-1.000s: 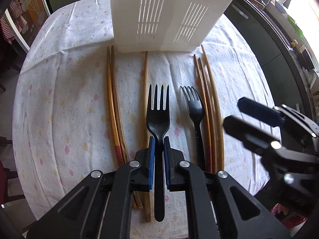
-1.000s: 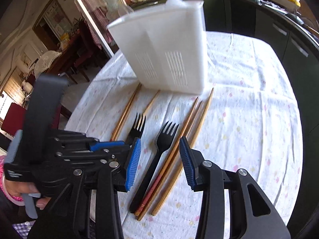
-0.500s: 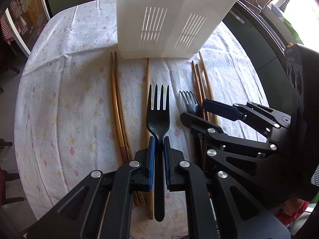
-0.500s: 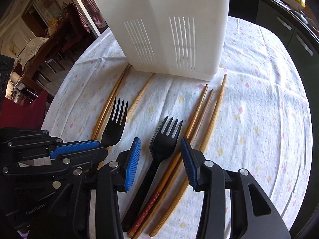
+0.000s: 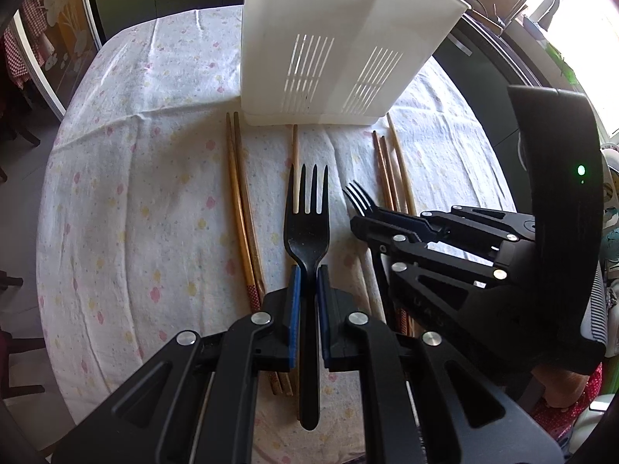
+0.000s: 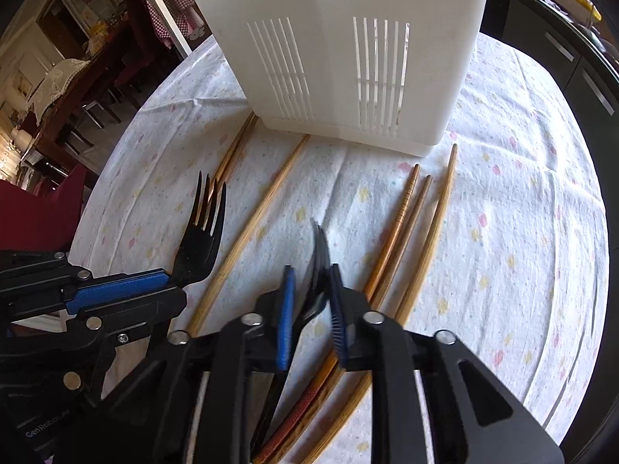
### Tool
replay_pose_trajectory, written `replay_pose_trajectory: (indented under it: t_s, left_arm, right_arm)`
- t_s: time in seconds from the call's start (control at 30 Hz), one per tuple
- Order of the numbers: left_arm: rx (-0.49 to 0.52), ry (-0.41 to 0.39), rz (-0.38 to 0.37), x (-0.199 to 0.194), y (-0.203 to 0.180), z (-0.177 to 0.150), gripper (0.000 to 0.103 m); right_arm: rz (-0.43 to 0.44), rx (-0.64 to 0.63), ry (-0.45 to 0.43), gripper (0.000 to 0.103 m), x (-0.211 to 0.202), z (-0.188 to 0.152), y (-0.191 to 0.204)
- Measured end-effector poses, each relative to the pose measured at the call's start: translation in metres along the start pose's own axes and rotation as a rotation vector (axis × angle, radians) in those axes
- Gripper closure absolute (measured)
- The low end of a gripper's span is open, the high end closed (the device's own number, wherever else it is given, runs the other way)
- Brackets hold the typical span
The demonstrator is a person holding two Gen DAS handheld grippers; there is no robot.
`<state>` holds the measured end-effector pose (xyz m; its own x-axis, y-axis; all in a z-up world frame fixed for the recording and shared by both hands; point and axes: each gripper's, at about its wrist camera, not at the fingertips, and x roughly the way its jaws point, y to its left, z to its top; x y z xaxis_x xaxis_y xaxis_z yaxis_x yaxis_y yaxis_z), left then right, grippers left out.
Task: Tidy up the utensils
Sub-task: 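Grasp a black fork with the left tool while the right tool grasps the other black fork, then lift both black forks and drop them into the white holder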
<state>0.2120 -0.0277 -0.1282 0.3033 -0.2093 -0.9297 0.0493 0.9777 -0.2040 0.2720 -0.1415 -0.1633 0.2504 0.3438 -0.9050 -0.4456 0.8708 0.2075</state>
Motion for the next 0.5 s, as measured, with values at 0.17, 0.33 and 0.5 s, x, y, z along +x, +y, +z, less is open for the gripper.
replay_pose_trajectory:
  t_s: [0.17,0.33,0.5]
  left_arm:
    - [0.002,0.003,-0.009,-0.003,0.001,-0.001,0.094]
    - [0.015,-0.017,-0.028,-0.009,-0.006,-0.001,0.094]
    - [0.048,-0.103,-0.055,-0.033,-0.015,0.001,0.094]
  right_arm:
    - [0.021,0.004,-0.034,0.096,-0.011,-0.005,-0.004]
    - [0.082,0.041,-0.133,0.097,-0.041,-0.011,-0.014]
    - [0.129,0.066,-0.282,0.098,-0.088,-0.023,-0.021]
